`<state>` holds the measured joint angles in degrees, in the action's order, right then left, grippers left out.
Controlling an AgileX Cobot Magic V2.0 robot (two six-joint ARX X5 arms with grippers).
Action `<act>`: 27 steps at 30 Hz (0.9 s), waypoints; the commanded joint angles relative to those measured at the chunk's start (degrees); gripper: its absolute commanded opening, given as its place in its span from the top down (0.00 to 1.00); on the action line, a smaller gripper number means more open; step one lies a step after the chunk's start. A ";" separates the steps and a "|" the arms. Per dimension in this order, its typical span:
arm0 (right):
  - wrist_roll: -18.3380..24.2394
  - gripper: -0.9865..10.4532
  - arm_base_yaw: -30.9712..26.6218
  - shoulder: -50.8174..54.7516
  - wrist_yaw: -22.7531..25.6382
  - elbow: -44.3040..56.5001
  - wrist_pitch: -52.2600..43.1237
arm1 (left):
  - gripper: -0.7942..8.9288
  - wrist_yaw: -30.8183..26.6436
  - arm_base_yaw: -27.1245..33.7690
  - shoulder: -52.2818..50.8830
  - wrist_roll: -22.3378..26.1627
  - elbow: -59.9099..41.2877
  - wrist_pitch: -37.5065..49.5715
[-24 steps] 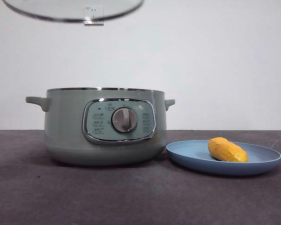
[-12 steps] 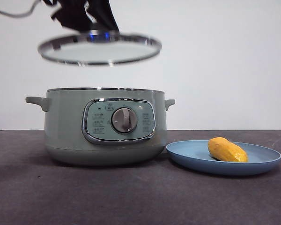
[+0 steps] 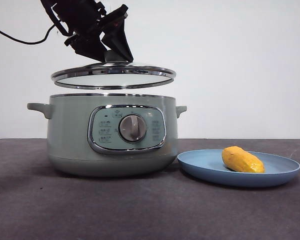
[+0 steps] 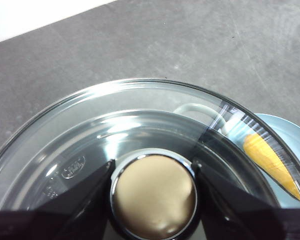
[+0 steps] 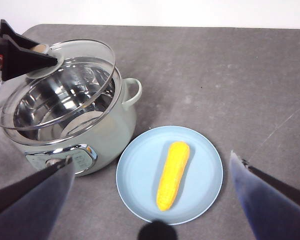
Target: Take the corn out from the steamer,put the corn on the plate,close the lid
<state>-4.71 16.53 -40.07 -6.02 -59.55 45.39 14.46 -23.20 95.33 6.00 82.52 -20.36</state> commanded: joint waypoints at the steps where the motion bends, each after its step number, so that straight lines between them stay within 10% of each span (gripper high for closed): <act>1: -0.39 0.39 0.13 -0.04 0.00 0.44 -0.31 | 0.93 0.22 -0.09 1.16 0.33 0.76 2.29; 27: -0.17 0.39 0.13 -0.04 -0.02 0.44 -0.31 | 0.93 -2.49 -1.84 2.54 1.75 0.66 -2.54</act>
<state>-4.71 16.53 -40.12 -6.02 -59.55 45.39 12.05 -24.49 98.24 7.62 82.74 -23.75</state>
